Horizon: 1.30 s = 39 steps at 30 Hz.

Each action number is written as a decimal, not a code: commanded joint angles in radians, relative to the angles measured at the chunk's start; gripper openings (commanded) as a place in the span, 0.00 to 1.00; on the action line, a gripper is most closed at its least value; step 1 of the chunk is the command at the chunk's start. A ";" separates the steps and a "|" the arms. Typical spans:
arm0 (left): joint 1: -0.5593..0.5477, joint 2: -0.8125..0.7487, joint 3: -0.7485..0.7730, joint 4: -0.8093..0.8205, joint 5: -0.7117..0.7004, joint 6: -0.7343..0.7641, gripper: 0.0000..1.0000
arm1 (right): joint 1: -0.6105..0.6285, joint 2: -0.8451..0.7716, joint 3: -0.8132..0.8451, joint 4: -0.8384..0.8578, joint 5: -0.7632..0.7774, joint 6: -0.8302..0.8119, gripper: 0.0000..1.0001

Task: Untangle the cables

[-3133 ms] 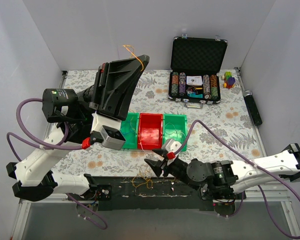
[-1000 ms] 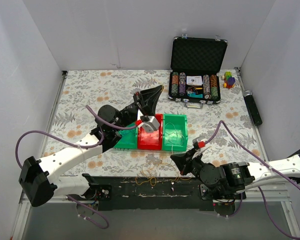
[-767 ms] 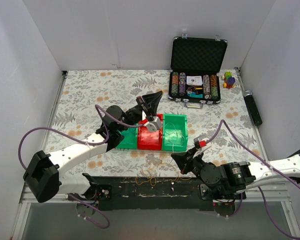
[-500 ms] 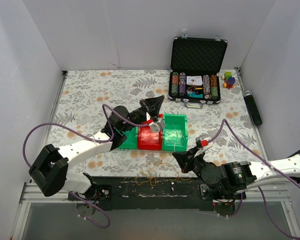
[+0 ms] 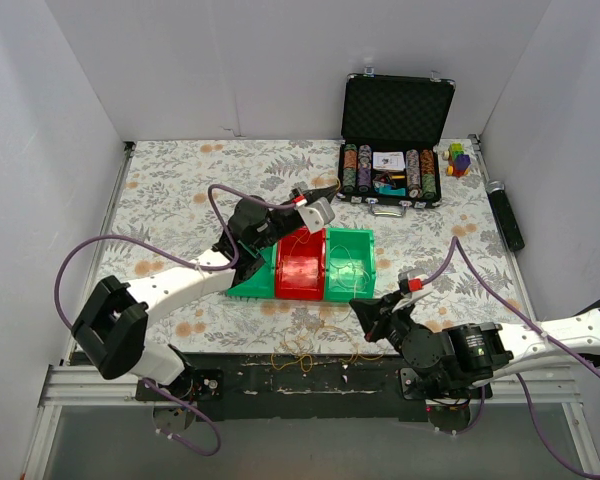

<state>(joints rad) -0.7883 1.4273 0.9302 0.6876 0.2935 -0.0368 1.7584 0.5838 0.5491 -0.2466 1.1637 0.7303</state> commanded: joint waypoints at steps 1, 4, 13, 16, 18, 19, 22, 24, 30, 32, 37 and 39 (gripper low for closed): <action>0.003 0.015 0.027 -0.106 -0.047 -0.173 0.00 | 0.334 -0.006 0.040 0.001 0.070 0.011 0.01; 0.003 0.007 -0.030 -0.118 -0.063 -0.137 0.00 | 0.340 -0.010 0.037 0.001 0.083 0.011 0.01; 0.026 0.064 -0.019 -0.305 -0.062 0.034 0.00 | 0.342 -0.044 0.018 -0.003 0.094 0.011 0.01; 0.043 0.059 0.009 -0.465 -0.022 0.127 0.00 | 0.342 -0.047 0.017 -0.006 0.096 0.014 0.01; 0.057 0.053 0.021 -0.528 -0.008 0.136 0.00 | 0.342 -0.045 0.017 -0.006 0.096 0.012 0.01; 0.060 0.048 0.024 -0.555 -0.005 0.140 0.00 | 0.343 -0.044 0.017 -0.008 0.096 0.014 0.01; 0.058 0.064 0.087 -0.787 0.048 0.190 0.00 | 0.343 -0.045 0.015 -0.014 0.097 0.018 0.01; 0.058 0.081 0.128 -0.899 0.082 0.212 0.00 | 0.343 -0.048 0.017 -0.019 0.097 0.023 0.01; 0.060 0.124 0.203 -1.125 0.125 0.311 0.00 | 0.343 -0.045 0.017 -0.023 0.102 0.027 0.01; 0.060 0.130 0.211 -1.166 0.125 0.342 0.00 | 0.343 -0.041 0.020 -0.023 0.102 0.030 0.01; 0.043 0.166 0.242 -1.238 0.095 0.385 0.00 | 0.343 -0.032 0.028 -0.029 0.105 0.032 0.01; 0.035 0.191 0.268 -1.254 0.078 0.382 0.00 | 0.343 -0.030 0.029 -0.029 0.106 0.034 0.01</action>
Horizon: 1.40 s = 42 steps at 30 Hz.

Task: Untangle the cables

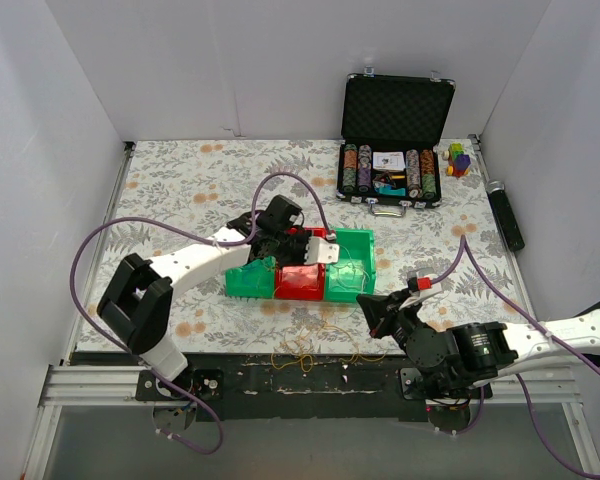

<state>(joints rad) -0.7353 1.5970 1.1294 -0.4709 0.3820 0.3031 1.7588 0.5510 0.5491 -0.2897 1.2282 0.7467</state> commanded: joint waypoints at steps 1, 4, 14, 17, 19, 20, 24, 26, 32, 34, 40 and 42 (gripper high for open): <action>-0.019 0.038 0.085 -0.098 -0.017 0.033 0.00 | 0.343 0.003 0.029 0.015 0.045 0.017 0.01; -0.023 0.073 0.142 -0.103 -0.019 -0.016 0.03 | 0.343 0.007 0.029 0.017 0.045 0.016 0.01; -0.032 0.070 0.187 -0.143 -0.043 -0.004 0.47 | 0.344 0.009 0.026 0.017 0.045 0.023 0.01; -0.032 0.049 0.191 -0.146 -0.042 -0.007 0.98 | 0.344 0.010 0.026 0.017 0.047 0.023 0.01; -0.032 0.040 0.217 -0.149 -0.049 -0.016 0.98 | 0.344 0.010 0.028 0.017 0.047 0.022 0.01; -0.030 0.037 0.237 -0.153 -0.052 -0.025 0.98 | 0.344 0.010 0.029 0.015 0.047 0.022 0.01; -0.019 0.000 0.296 -0.175 -0.035 -0.053 0.98 | 0.344 0.010 0.029 0.014 0.045 0.023 0.01; -0.016 -0.034 0.302 -0.202 -0.014 -0.050 0.98 | 0.344 0.013 0.031 0.014 0.045 0.022 0.01; -0.019 -0.245 0.065 -0.256 0.130 0.066 0.98 | 0.344 0.015 0.032 0.012 0.045 0.022 0.01; -0.045 -0.310 -0.063 -0.204 0.141 0.070 0.98 | 0.344 0.015 0.032 0.011 0.050 0.022 0.01; -0.111 -0.379 -0.311 -0.022 0.101 -0.001 0.95 | 0.346 0.020 0.041 0.001 0.051 0.026 0.01; -0.128 -0.388 -0.367 0.038 0.072 0.014 0.87 | 0.346 0.027 0.045 -0.009 0.056 0.039 0.01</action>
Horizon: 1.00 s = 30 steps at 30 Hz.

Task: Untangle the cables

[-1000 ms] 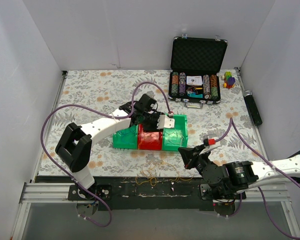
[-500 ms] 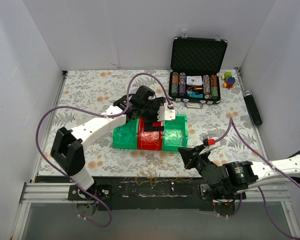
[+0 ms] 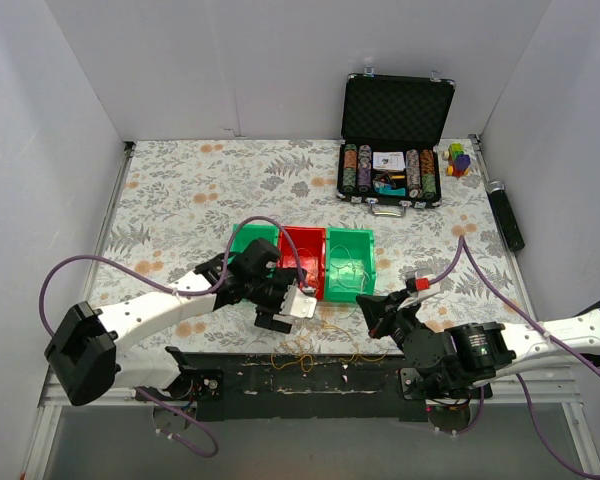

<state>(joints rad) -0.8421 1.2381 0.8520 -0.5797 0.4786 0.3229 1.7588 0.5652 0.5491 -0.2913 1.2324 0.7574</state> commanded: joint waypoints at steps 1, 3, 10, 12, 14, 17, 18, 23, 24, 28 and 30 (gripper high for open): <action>-0.029 -0.037 -0.126 0.193 -0.038 -0.008 0.83 | 0.346 0.015 0.046 -0.014 0.056 0.034 0.01; -0.034 -0.054 -0.183 0.277 -0.057 -0.001 0.68 | 0.346 0.016 0.049 -0.019 0.061 0.042 0.01; -0.051 -0.062 -0.321 0.547 -0.130 0.044 0.39 | 0.346 -0.002 0.032 -0.023 0.070 0.057 0.01; -0.055 -0.052 -0.346 0.573 -0.143 0.071 0.39 | 0.346 -0.008 0.028 -0.023 0.073 0.059 0.01; -0.055 -0.052 -0.376 0.619 -0.147 0.097 0.39 | 0.346 -0.016 0.025 -0.023 0.076 0.060 0.01; -0.061 -0.045 -0.398 0.641 -0.147 0.116 0.40 | 0.346 -0.022 0.020 -0.023 0.078 0.060 0.01; -0.064 -0.042 -0.396 0.641 -0.147 0.111 0.40 | 0.346 -0.025 0.018 -0.023 0.078 0.059 0.01; -0.084 -0.016 -0.386 0.643 -0.146 0.076 0.40 | 0.346 -0.028 0.014 -0.025 0.081 0.069 0.01; -0.087 -0.019 -0.387 0.641 -0.144 0.073 0.40 | 0.346 -0.025 0.012 -0.025 0.081 0.069 0.01; -0.097 -0.022 -0.390 0.627 -0.138 0.071 0.41 | 0.346 -0.025 0.014 -0.026 0.081 0.069 0.01; -0.100 -0.025 -0.389 0.610 -0.135 0.068 0.41 | 0.346 -0.024 0.014 -0.028 0.082 0.071 0.01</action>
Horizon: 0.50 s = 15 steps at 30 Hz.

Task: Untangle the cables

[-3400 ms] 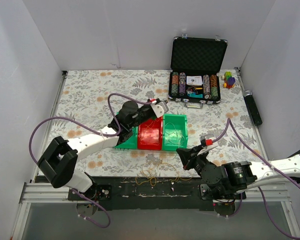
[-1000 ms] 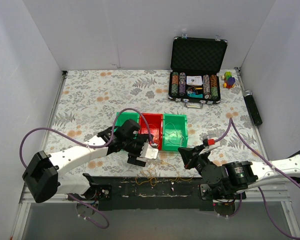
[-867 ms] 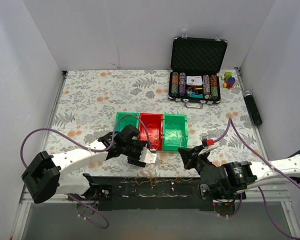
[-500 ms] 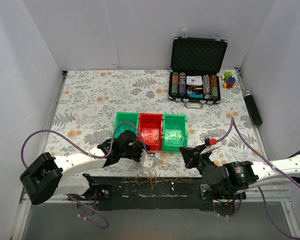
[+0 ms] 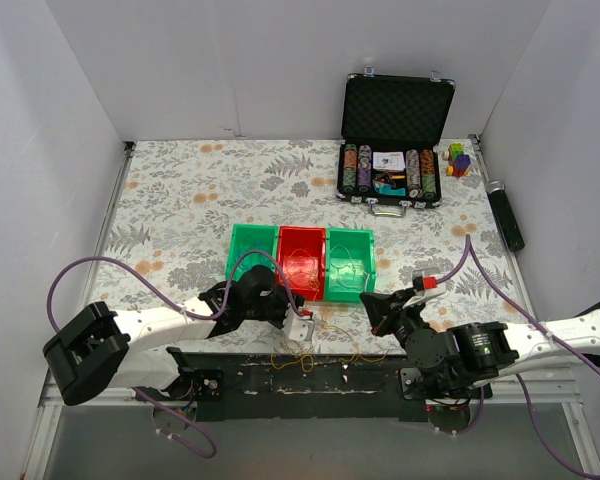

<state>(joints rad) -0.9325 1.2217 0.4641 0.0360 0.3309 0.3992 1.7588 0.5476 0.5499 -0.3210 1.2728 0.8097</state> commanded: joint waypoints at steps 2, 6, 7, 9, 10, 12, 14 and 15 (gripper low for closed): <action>-0.011 -0.013 0.010 -0.031 0.029 -0.007 0.42 | 0.346 -0.003 0.013 0.003 0.040 0.019 0.01; -0.012 -0.034 0.019 -0.084 0.013 0.000 0.42 | 0.346 -0.002 0.013 0.000 0.039 0.022 0.01; -0.012 -0.042 0.018 -0.079 -0.006 0.000 0.42 | 0.346 0.000 0.013 -0.001 0.036 0.023 0.01; -0.012 -0.054 0.013 -0.042 -0.056 -0.005 0.40 | 0.346 0.003 0.013 -0.003 0.037 0.026 0.01; -0.012 -0.063 0.015 -0.012 -0.079 -0.017 0.38 | 0.346 0.005 0.013 -0.004 0.037 0.028 0.01; -0.012 -0.080 0.028 -0.030 -0.079 -0.028 0.37 | 0.346 0.006 0.013 -0.006 0.037 0.032 0.01; -0.011 -0.106 0.027 -0.077 -0.049 -0.028 0.38 | 0.346 0.009 0.013 -0.006 0.037 0.034 0.01; -0.012 -0.116 0.018 -0.093 -0.032 -0.019 0.38 | 0.346 0.009 0.015 -0.006 0.037 0.034 0.01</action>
<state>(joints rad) -0.9401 1.1679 0.4648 -0.0193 0.2771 0.3828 1.7588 0.5514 0.5499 -0.3355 1.2728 0.8173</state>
